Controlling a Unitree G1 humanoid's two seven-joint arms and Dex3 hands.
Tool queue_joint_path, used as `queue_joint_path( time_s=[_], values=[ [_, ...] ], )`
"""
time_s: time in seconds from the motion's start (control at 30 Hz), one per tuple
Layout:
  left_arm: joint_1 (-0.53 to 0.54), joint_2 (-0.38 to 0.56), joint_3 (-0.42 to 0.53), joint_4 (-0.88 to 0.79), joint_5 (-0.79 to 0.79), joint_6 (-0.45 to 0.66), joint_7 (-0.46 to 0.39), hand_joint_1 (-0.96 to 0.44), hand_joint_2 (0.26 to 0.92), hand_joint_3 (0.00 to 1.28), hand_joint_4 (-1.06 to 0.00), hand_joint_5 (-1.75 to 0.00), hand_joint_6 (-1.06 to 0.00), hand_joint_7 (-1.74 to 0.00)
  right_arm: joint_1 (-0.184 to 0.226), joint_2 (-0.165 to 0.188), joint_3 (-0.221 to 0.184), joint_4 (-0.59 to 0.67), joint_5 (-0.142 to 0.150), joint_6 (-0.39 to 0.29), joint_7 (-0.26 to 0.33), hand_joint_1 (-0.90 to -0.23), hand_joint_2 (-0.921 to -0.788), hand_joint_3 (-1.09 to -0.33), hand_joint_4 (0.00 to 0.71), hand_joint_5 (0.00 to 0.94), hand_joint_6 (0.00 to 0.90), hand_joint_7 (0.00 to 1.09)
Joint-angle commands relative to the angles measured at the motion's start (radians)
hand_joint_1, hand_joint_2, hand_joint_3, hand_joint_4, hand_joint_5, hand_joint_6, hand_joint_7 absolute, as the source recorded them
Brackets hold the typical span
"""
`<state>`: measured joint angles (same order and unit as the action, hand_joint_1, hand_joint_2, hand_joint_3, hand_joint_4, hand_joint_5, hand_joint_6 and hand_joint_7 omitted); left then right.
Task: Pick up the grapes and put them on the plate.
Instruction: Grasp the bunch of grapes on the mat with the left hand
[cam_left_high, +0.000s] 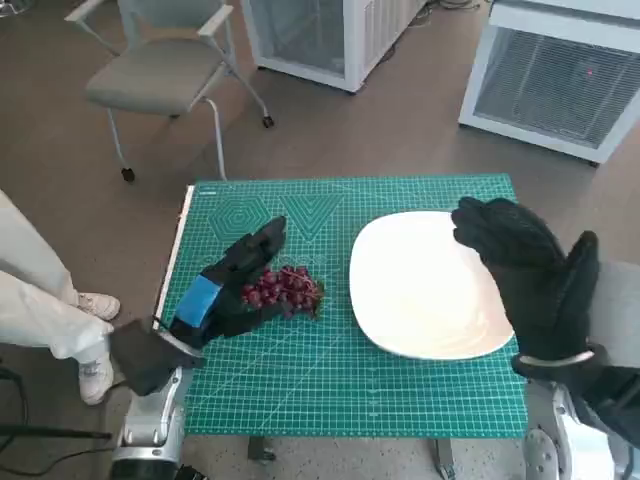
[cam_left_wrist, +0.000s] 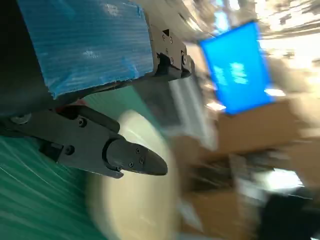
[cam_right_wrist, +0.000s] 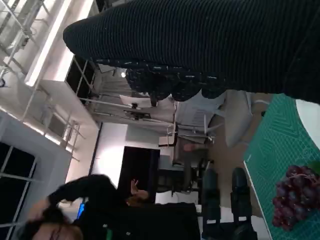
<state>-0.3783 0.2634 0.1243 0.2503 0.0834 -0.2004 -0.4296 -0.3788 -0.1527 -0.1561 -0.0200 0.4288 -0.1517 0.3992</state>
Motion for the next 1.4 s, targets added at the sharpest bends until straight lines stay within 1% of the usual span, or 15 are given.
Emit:
queue_joint_path(
  time_s=[0.03, 0.2, 0.5, 0.67, 0.87, 1.0, 1.17, 1.4],
  values=[
    [0.062, 0.13, -0.119, -0.423, 0.503, 0.326, 0.052, -0.36, 0.769, 0.0, -0.01, 0.0, -0.16, 0.0, 0.017, -0.003, -0.004, 0.016, -0.003, 0.011, 0.005, -0.388, -0.921, -0.605, 0.424, 0.71, 0.191, 0.96],
    [0.052, 0.13, -0.139, -0.472, 0.552, 0.406, 0.001, -0.33, 0.733, 0.0, 0.0, 0.0, -0.15, 0.0, 0.021, -0.004, -0.004, 0.015, -0.003, 0.007, 0.005, -0.385, -0.921, -0.606, 0.424, 0.71, 0.191, 0.97],
    [0.045, 0.11, -0.198, -0.559, 0.617, 0.587, -0.065, -0.34, 0.73, 0.0, 0.0, 0.0, -0.18, -0.02, 0.025, -0.003, -0.005, 0.02, -0.004, -0.002, 0.008, -0.383, -0.921, -0.608, 0.423, 0.712, 0.188, 0.97],
    [0.035, 0.106, -0.24, -0.571, 0.645, 0.652, -0.065, -0.35, 0.733, 0.0, -0.01, 0.0, -0.2, -0.02, 0.024, -0.003, -0.006, 0.027, -0.004, -0.007, 0.011, -0.383, -0.921, -0.611, 0.421, 0.712, 0.187, 0.97],
    [-0.001, 0.104, -0.291, -0.538, 0.663, 0.704, -0.059, -0.31, 0.734, 0.0, -0.03, -0.01, -0.22, -0.02, 0.023, -0.005, -0.01, 0.03, -0.001, -0.009, 0.014, -0.382, -0.921, -0.613, 0.418, 0.713, 0.186, 0.97],
    [-0.044, 0.093, -0.332, -0.469, 0.687, 0.728, -0.04, -0.29, 0.735, 0.0, -0.04, -0.01, -0.23, -0.02, 0.022, -0.006, -0.013, 0.037, 0.0, -0.013, 0.018, -0.381, -0.921, -0.614, 0.418, 0.714, 0.186, 0.97],
    [-0.137, 0.067, -0.395, -0.289, 0.717, 0.747, 0.002, -0.26, 0.736, 0.0, -0.06, -0.01, -0.25, -0.02, 0.022, -0.005, -0.016, 0.045, -0.001, -0.019, 0.022, -0.38, -0.921, -0.615, 0.417, 0.715, 0.184, 0.97],
    [-0.251, 0.044, -0.465, -0.051, 0.724, 0.746, 0.038, -0.26, 0.74, 0.0, -0.07, 0.0, -0.25, -0.01, 0.022, -0.004, -0.017, 0.046, -0.004, -0.023, 0.023, -0.379, -0.921, -0.625, 0.414, 0.719, 0.18, 0.97]
  ],
)
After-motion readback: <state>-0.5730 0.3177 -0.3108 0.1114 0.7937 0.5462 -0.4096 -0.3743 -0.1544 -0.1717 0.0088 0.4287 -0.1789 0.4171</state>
